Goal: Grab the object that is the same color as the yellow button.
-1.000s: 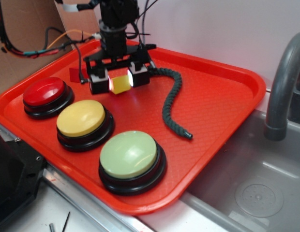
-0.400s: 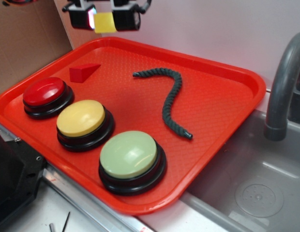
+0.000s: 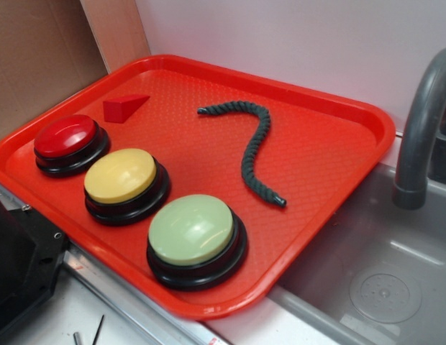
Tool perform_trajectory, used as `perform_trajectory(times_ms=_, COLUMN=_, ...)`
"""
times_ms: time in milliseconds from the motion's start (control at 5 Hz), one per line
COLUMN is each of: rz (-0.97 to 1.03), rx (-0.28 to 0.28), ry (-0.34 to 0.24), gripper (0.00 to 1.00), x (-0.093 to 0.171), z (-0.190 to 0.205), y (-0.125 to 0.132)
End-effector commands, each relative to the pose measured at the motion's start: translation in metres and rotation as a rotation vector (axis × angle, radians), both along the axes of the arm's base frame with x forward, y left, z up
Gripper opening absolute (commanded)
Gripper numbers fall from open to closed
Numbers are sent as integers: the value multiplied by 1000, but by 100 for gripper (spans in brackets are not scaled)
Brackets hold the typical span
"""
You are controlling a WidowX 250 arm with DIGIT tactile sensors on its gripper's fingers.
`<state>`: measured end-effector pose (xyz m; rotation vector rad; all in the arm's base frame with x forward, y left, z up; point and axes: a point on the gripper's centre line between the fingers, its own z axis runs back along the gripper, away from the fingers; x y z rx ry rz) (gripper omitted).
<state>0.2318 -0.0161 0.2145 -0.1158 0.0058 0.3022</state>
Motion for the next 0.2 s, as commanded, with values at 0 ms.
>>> perform_trajectory(times_ms=0, rz=184, rx=32, ry=-7, gripper=100, x=14, z=7, y=37)
